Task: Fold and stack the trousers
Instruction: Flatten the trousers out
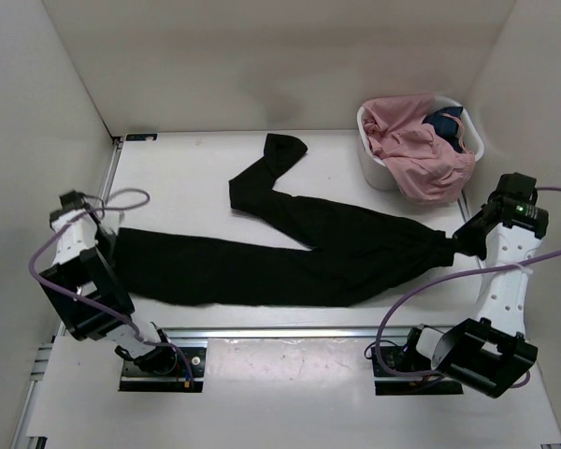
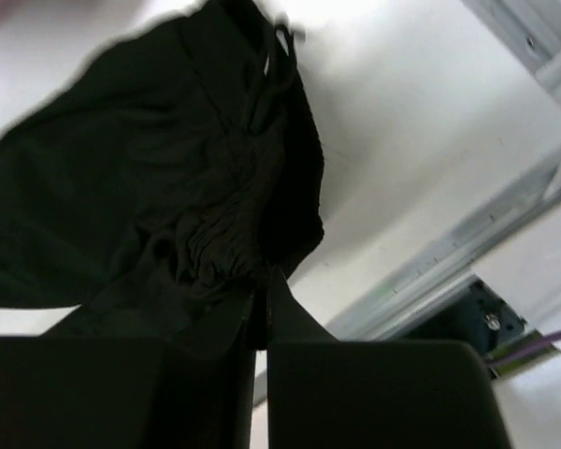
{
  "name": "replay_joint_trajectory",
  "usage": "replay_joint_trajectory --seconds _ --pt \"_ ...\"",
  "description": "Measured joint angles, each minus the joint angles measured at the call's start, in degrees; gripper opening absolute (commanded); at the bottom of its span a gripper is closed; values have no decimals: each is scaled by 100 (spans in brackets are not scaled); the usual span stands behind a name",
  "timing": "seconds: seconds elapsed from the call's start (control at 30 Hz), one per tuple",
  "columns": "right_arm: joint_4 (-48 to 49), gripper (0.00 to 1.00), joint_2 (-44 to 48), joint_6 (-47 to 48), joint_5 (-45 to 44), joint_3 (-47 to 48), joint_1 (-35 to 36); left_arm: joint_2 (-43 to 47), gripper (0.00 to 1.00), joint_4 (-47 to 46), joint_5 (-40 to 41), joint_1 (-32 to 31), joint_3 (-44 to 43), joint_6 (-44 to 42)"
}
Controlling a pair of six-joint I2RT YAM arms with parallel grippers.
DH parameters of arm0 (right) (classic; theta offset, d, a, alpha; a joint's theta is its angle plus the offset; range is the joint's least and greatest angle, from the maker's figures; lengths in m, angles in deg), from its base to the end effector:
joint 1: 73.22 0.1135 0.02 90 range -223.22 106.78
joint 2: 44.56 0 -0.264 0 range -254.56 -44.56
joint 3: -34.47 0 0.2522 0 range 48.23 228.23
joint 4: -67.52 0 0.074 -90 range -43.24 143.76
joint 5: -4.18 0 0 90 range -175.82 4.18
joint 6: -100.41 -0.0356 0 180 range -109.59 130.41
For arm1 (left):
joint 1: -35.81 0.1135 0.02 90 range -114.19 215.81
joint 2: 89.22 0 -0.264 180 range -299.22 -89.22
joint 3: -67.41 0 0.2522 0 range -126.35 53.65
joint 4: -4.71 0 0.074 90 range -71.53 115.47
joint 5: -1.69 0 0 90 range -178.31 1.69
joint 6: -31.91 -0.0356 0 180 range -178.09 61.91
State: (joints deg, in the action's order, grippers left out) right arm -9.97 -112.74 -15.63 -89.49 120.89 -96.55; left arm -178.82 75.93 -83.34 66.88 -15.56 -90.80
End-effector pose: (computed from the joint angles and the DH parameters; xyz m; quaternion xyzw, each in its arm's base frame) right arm 0.1987 -0.0882 0.3434 0.4102 0.8721 -0.0246 0.2657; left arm 0.2483 0.1532 0.2414 0.0096 0.9934 0.0925 0.0670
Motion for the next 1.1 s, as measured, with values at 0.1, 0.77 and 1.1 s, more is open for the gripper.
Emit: replay_joint_trajectory --seconds 0.1,0.77,1.1 --pt "-46 0 201 15 -122 -442 -13 420 66 66 144 37 1261 -404" --pt "308 0 -26 76 -20 -881 -24 -2221 87 -7 -774 -79 -1718 704" --pt "385 0 -118 76 -57 -881 -24 -2529 14 -271 -817 -529 -1036 949"
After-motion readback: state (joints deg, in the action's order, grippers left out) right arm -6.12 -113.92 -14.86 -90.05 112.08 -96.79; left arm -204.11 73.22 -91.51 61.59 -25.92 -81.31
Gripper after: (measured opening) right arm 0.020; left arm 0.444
